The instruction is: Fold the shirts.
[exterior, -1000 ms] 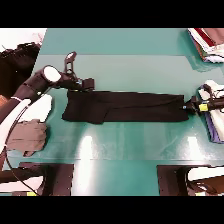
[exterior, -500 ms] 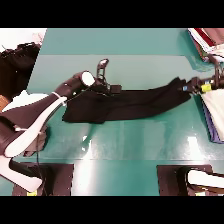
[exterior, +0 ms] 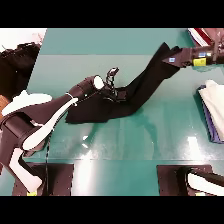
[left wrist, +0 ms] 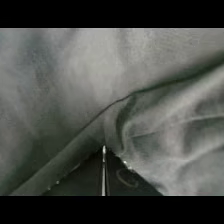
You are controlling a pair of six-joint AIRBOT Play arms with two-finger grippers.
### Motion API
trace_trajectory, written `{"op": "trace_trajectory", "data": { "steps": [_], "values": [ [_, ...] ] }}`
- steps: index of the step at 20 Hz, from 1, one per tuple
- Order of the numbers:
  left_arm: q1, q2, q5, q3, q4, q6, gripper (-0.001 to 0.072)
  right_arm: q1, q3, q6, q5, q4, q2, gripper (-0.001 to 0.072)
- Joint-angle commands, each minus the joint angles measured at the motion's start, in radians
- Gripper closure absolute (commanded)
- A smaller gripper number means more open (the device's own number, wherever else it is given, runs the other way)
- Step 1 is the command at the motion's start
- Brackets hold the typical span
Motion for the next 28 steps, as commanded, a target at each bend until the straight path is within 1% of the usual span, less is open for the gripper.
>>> {"op": "trace_trajectory", "data": {
  "steps": [1,3,5,7,9,10,12,14,15,16,17,18,19,20,21,24,25,26,27,28],
  "values": [
    [0.0,-0.005,-0.01,0.004,0.004,0.027,0.0687,0.103,0.031,0.006,-0.086,0.013,-0.004,0.0696],
    [0.03,0.003,-0.026,0.021,0.005,0.018,0.0687,0.15,0.031,0.006,-0.132,0.012,-0.004,0.0696],
    [0.092,0.05,-0.044,0.043,0.027,0.008,0.0687,0.202,0.031,0.006,-0.179,0.013,-0.005,0.0696],
    [0.179,0.132,-0.068,0.047,0.083,0.008,0.0687,0.278,0.032,0.006,-0.225,0.019,-0.024,0.0695],
    [0.28,0.232,-0.114,0.047,0.158,0.008,0.0687,0.364,0.032,-0.017,-0.265,0.087,-0.071,0.0695],
    [0.337,0.289,-0.143,0.047,0.201,0.008,0.0686,0.418,0.042,-0.053,-0.285,0.13,-0.111,0.0695],
    [0.445,0.403,-0.193,0.047,0.279,0.009,0.0686,0.536,0.105,-0.092,-0.314,0.167,-0.217,0.0695],
    [0.529,0.499,-0.232,0.047,0.335,0.009,0.0686,0.651,0.194,-0.097,-0.356,0.167,-0.346,0.0695],
    [0.562,0.537,-0.244,0.047,0.35,0.009,0.0686,0.702,0.237,-0.097,-0.381,0.167,-0.41,0.068],
    [0.59,0.569,-0.252,0.047,0.356,0.009,0.0686,0.739,0.277,-0.097,-0.395,0.168,-0.466,0.0459],
    [0.615,0.595,-0.258,0.047,0.357,0.01,0.0686,0.767,0.319,-0.096,-0.383,0.169,-0.517,0.0116],
    [0.632,0.614,-0.262,0.047,0.357,0.017,0.0686,0.779,0.359,-0.096,-0.341,0.167,-0.556,0.0057],
    [0.644,0.623,-0.27,0.047,0.359,0.016,0.0686,0.781,0.394,-0.083,-0.279,0.164,-0.584,0.0139],
    [0.647,0.628,-0.284,0.047,0.362,0.017,0.0686,0.769,0.413,-0.067,-0.22,0.145,-0.594,0.0276],
    [0.647,0.628,-0.296,0.047,0.364,0.017,0.0686,0.748,0.417,-0.063,-0.162,0.12,-0.593,0.0298],
    [0.647,0.628,-0.32,0.046,0.362,0.017,0.0686,0.658,0.402,-0.029,-0.007,0.047,-0.584,0.0304],
    [0.647,0.628,-0.325,0.046,0.362,0.017,0.0686,0.616,0.366,-0.012,0.018,0.031,-0.569,0.0305],
    [0.647,0.628,-0.329,0.046,0.362,0.017,0.0686,0.571,0.308,-0.01,0.024,0.017,-0.542,0.0379],
    [0.647,0.628,-0.331,0.046,0.362,0.018,0.0686,0.525,0.243,-0.009,0.023,0.003,-0.509,0.0407],
    [0.647,0.628,-0.332,0.046,0.362,0.018,0.0686,0.473,0.163,-0.008,0.018,-0.003,-0.468,0.0407]
  ]
}}
